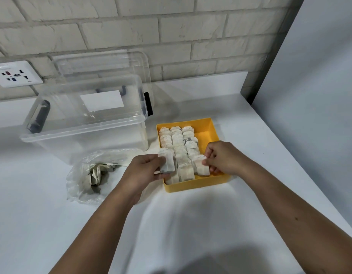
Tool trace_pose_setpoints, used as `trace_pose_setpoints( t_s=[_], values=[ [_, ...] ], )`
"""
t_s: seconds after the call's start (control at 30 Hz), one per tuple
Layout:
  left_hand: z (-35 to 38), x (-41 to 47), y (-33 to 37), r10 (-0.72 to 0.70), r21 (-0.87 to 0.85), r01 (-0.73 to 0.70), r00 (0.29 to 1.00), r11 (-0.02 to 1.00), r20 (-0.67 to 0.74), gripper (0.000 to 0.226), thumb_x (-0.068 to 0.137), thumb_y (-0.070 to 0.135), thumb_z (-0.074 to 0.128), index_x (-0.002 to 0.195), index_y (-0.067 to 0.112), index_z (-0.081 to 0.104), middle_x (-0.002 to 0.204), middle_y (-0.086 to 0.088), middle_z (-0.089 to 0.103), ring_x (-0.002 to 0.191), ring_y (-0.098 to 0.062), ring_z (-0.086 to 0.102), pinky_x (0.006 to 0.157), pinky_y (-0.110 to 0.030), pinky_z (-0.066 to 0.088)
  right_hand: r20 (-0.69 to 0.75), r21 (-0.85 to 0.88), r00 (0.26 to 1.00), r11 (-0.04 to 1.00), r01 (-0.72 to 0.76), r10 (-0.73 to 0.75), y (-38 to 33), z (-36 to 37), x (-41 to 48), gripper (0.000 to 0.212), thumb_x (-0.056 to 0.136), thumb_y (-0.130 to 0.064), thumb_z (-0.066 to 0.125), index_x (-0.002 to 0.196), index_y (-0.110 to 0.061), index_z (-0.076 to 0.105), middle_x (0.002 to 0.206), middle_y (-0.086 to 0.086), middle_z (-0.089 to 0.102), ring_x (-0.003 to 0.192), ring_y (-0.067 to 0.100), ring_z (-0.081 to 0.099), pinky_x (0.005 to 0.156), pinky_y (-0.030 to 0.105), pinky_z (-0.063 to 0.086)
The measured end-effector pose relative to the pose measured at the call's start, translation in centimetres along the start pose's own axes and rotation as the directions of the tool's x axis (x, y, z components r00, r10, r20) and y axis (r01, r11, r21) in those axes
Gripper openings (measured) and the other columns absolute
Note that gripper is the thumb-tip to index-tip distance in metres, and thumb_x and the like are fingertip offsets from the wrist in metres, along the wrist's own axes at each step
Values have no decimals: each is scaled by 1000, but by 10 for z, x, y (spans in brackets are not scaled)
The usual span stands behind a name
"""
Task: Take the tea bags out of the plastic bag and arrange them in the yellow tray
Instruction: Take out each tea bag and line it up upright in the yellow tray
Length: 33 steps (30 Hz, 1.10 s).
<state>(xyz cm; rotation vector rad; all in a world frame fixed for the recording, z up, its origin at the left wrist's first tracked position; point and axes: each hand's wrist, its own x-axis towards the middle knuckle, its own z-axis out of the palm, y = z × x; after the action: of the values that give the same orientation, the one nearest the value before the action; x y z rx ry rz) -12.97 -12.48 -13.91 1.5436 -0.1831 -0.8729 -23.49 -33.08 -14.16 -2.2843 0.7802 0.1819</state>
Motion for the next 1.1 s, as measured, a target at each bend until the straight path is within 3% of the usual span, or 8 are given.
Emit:
trace_pose_setpoints(
  t_s=[0.1,0.27,0.47,0.57,0.67,0.8,0.93,1.1],
  values=[
    [-1,0,-5,35,70,-38,999,997,38,23,100,6,53,93,7,75,89,-4,78,80,-12,75,67,-19,57,49,-2,999,1000,-22,22,-2,10,6,11,90,-16,68,90,-13,57,72,7,70,62,20,68,70,31,57],
    [-2,4,-12,51,113,-57,997,992,56,21,99,10,56,97,8,77,98,-6,78,90,-15,75,76,-22,59,-39,-122,998,991,-52,48,-4,19,15,14,89,-20,67,93,-9,61,91,13,70,85,30,66,85,43,55],
    [-3,5,-12,55,88,-58,998,994,27,15,96,10,61,97,7,76,96,-9,78,89,-18,75,79,-25,60,-72,-197,996,978,-65,52,-9,17,12,27,88,-32,68,101,-9,62,97,8,67,91,26,63,81,38,52],
    [1,6,-9,63,79,-62,998,995,-17,9,90,11,69,95,6,74,93,-11,77,88,-21,74,81,-31,61,-139,-34,990,999,30,-34,-20,2,1,32,80,-35,76,104,-19,64,95,-4,66,90,15,62,78,28,50],
    [13,8,1,93,92,-91,995,992,-21,3,87,11,74,88,9,72,85,-8,74,79,-17,70,77,-30,62,51,119,995,990,77,-83,-39,-21,-15,43,65,-30,89,102,-26,69,86,-10,70,79,7,65,72,20,50],
    [34,11,18,145,120,-147,989,982,26,4,86,12,74,85,12,71,77,-3,71,69,-10,68,65,-22,59,31,63,992,991,120,-122,-51,-35,-19,38,62,-34,90,93,-21,73,81,-8,70,72,6,63,69,21,48],
    [40,12,21,181,144,-186,982,972,47,1,88,15,74,88,14,75,80,-1,75,76,-13,71,74,-27,61,-53,-15,986,988,156,-157,-45,-40,-21,21,80,-32,78,79,-11,72,65,-2,65,61,10,58,61,24,43],
    [15,11,5,207,234,-193,978,953,-37,6,89,18,72,88,18,77,81,1,76,75,-12,69,75,-31,58,28,-300,996,950,86,-82,-16,-31,-11,35,79,-34,76,62,-10,58,63,8,55,63,22,51,59,31,37]
  ],
)
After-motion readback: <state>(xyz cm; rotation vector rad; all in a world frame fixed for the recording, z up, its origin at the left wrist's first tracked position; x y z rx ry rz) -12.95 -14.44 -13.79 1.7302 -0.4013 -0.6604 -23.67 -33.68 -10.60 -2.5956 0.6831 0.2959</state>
